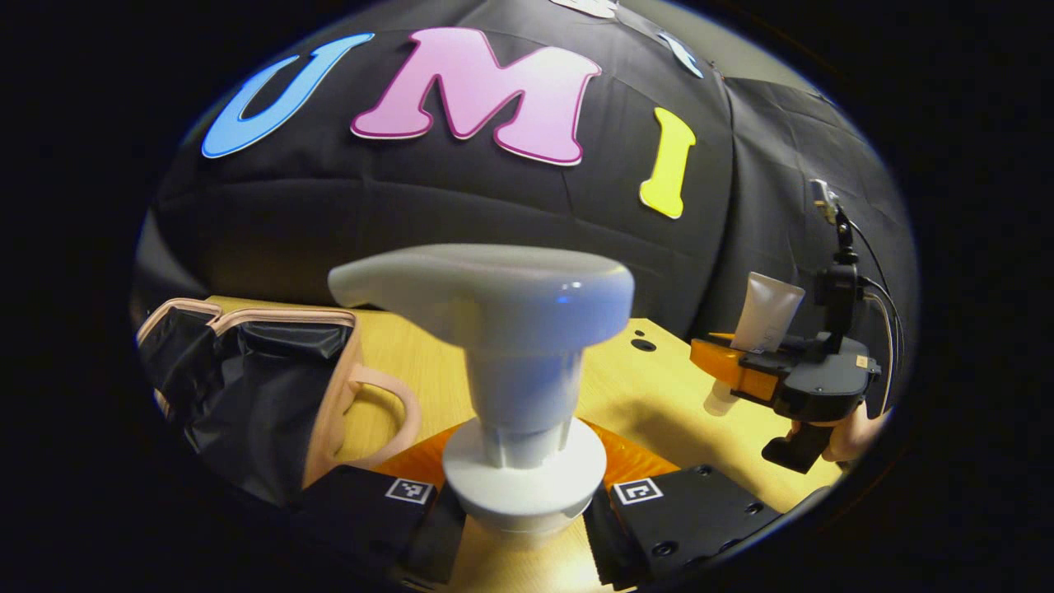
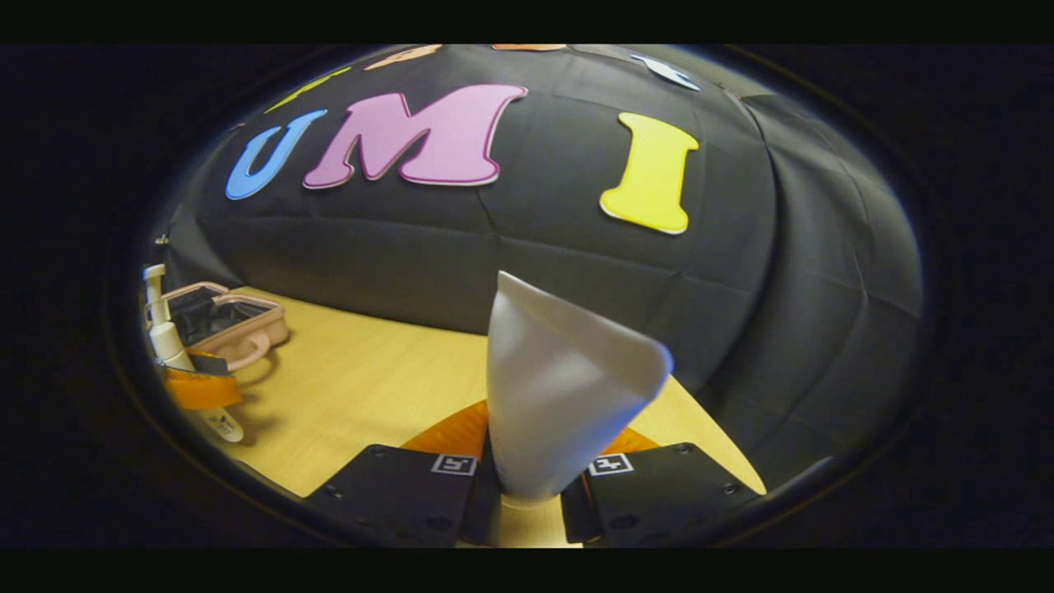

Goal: First open the suitcase, pack the skin care products into it, and then close the suitcase.

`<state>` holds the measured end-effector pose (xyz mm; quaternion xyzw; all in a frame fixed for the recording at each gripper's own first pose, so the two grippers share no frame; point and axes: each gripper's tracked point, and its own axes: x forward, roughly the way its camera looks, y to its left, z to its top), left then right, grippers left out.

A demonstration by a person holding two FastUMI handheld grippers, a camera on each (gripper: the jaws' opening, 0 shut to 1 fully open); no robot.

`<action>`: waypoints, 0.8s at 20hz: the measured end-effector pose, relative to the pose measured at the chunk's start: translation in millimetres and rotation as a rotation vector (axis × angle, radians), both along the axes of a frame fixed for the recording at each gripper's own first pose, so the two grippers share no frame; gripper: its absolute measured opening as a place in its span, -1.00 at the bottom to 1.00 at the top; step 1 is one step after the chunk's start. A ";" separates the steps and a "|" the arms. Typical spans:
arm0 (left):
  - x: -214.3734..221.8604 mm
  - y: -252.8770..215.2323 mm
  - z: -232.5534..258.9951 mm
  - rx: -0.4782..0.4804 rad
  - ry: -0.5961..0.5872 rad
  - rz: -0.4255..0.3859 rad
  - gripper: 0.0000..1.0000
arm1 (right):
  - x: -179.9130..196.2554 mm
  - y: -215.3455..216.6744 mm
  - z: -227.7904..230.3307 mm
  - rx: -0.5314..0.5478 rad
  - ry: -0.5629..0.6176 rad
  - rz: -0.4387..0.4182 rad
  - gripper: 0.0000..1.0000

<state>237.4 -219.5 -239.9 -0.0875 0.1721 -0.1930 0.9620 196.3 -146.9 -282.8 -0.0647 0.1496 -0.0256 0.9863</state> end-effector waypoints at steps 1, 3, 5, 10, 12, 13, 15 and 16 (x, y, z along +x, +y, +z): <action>-3.4 7.7 10.7 -0.004 -0.011 0.008 0.29 | -4.5 10.9 10.8 0.011 -0.006 0.012 -0.43; -8.1 30.8 31.6 0.002 -0.023 0.024 0.29 | -14.7 35.6 23.4 0.037 -0.001 0.044 -0.43; -5.5 60.7 49.5 -0.019 -0.011 0.062 0.29 | -28.3 68.1 25.1 0.053 0.031 0.090 -0.44; 11.1 155.9 60.1 0.043 0.029 0.138 0.29 | -43.2 152.8 29.2 0.109 0.053 0.226 -0.41; 22.5 186.6 48.2 0.075 0.079 0.143 0.29 | -44.1 186.1 31.6 0.152 0.062 0.276 -0.43; 25.0 200.1 38.8 0.095 0.117 0.133 0.29 | -41.2 199.3 36.3 0.154 0.053 0.297 -0.43; 32.3 218.6 19.9 0.137 0.186 0.105 0.29 | -37.4 222.3 46.2 0.156 0.024 0.338 -0.44; 37.2 226.3 8.4 0.167 0.222 0.091 0.29 | -35.1 232.6 50.4 0.169 0.013 0.353 -0.43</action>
